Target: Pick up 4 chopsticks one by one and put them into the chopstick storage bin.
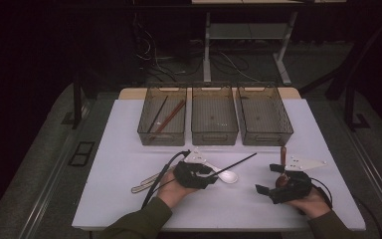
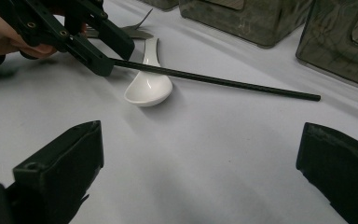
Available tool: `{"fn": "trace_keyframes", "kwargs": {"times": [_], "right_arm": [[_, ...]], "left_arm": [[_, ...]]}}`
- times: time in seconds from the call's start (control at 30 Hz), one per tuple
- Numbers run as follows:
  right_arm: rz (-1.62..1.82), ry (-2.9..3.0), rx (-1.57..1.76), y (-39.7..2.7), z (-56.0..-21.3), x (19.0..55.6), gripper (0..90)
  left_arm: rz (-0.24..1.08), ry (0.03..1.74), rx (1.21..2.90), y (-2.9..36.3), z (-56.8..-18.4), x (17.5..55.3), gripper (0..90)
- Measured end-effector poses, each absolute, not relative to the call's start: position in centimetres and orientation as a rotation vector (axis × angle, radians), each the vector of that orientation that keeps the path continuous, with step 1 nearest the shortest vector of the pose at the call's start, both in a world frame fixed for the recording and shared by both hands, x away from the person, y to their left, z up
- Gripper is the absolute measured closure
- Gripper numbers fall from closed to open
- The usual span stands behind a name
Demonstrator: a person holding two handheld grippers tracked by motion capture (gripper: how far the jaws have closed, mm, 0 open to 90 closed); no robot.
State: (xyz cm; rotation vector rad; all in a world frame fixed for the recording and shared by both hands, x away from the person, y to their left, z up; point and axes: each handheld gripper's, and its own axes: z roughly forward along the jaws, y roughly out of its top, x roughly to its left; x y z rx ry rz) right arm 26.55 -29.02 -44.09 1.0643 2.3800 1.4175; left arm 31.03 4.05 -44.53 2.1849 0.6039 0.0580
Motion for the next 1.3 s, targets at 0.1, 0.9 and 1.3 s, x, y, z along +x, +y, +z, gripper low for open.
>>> {"fn": "trace_keyframes", "kwargs": {"times": [0.1,0.9,1.3], "right_arm": [[1.42,2.38,1.064,-29.02,-44.08,26.54,0.5],[1.419,2.381,1.057,-28.98,-44.1,26.54,0.5],[1.42,2.382,1.058,-28.98,-44.08,26.52,0.5]], "left_arm": [[0.054,0.605,2.198,3.96,-44.71,31.08,61.6],[0.085,0.624,2.252,3.78,-45.04,31.38,83.1],[0.086,0.598,2.243,3.85,-44.39,31.26,83.4]]}}
